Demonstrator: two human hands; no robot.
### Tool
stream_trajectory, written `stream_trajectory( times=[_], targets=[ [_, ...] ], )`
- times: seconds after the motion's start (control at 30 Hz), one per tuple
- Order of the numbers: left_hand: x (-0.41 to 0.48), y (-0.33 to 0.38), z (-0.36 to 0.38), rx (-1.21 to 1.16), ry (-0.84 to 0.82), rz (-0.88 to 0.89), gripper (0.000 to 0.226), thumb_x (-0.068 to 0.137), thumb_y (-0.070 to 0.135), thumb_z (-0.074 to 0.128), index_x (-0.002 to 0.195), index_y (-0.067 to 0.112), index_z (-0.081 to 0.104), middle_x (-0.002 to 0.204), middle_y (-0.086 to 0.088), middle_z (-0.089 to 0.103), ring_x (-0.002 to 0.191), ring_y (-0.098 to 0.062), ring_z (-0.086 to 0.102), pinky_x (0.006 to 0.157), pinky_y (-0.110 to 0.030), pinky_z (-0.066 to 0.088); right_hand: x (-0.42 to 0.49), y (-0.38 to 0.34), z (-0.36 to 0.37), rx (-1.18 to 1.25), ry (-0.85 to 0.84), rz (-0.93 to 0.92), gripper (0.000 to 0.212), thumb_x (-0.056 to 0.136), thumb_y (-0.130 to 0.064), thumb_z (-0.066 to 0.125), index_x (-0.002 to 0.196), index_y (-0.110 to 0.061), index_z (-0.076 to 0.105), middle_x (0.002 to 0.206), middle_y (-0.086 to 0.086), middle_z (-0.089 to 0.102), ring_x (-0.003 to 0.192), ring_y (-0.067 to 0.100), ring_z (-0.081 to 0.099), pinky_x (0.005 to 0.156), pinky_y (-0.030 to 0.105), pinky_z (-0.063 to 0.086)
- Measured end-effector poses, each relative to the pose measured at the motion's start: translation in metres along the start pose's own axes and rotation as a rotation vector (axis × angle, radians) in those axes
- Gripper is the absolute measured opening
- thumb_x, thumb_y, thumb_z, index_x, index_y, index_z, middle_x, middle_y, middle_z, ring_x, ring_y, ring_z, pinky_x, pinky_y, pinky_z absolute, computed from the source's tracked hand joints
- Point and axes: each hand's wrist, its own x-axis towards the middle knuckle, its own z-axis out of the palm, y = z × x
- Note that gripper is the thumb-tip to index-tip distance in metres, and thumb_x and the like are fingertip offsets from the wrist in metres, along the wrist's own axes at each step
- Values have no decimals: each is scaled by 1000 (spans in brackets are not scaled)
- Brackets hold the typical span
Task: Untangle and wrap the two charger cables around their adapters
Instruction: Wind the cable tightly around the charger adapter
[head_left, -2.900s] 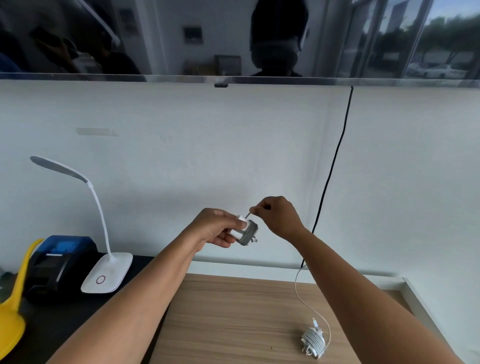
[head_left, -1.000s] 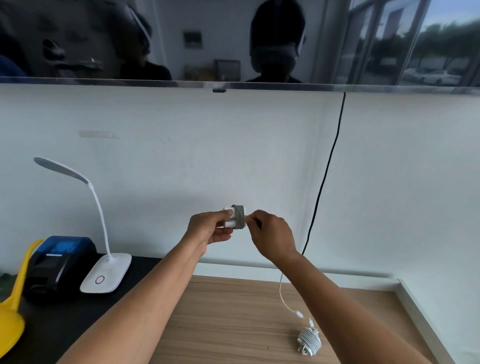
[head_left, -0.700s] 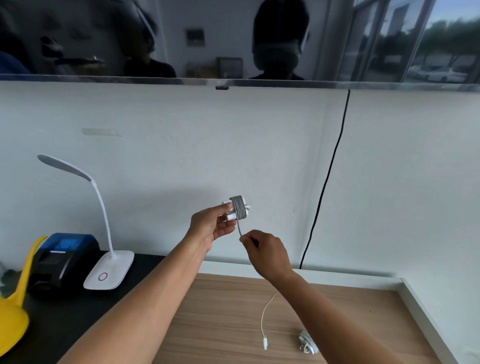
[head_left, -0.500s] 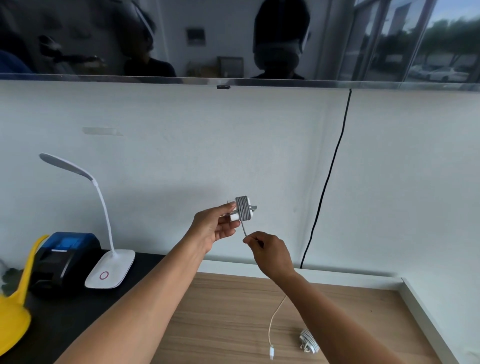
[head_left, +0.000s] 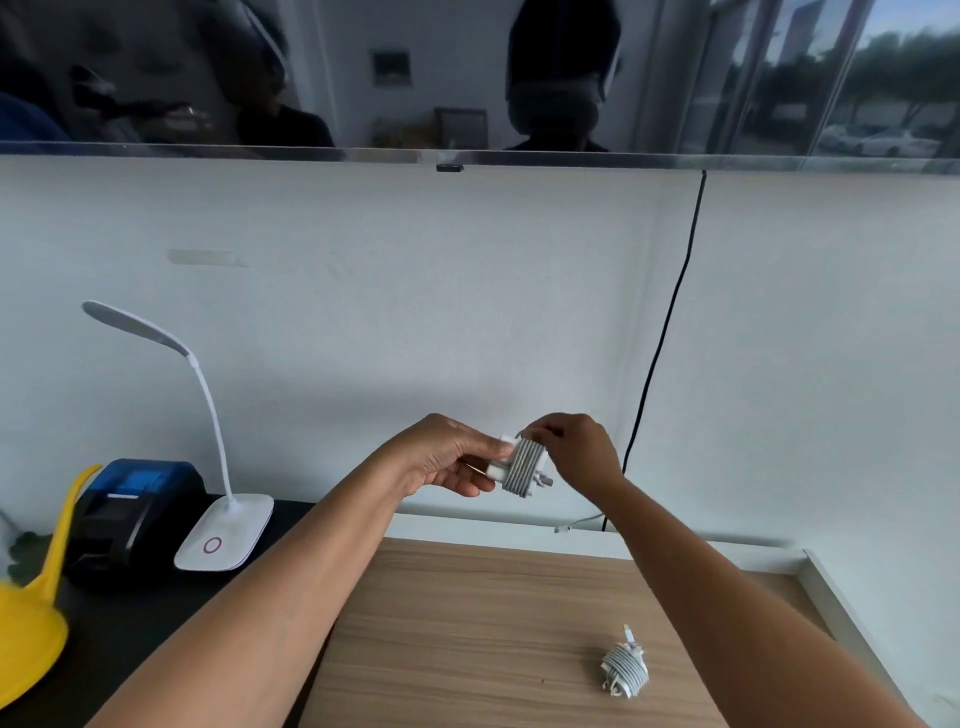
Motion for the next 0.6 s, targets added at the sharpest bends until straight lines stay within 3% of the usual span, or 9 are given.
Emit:
stream_trajectory(
  times=[0.1,0.33,0.47,0.6],
  targets=[
    [5,-7,5,30,78,12,31,74,20,83,97,1,75,82,-14,75,70,-25,71,66,-33,61,5,-11,-13,-99,23,-54,16,87,-38,64,80,-27,72,72,-10,67,71,14,61,60,26,43],
    [22,-20,2,-51,274,4,30,73,19,84,93,0,72,78,-11,73,67,-24,71,74,-42,62,-3,-32,-19,-148,92,-113,22,91,-37,59,83,-19,69,61,-11,56,69,18,57,60,27,41],
    [26,-19,-1,-159,335,20,34,73,23,84,93,-1,70,80,-14,72,66,-24,70,69,-38,62,-20,-37,-10,-107,92,-154,21,93,-32,55,83,-19,67,60,-11,55,67,19,58,64,32,49],
    [28,-16,-7,-271,370,40,38,72,22,84,97,-3,71,84,-16,74,68,-27,71,67,-37,62,-38,-33,4,-52,97,-188,21,94,-29,54,81,-15,64,57,-5,53,62,23,56,59,34,46]
  ],
)
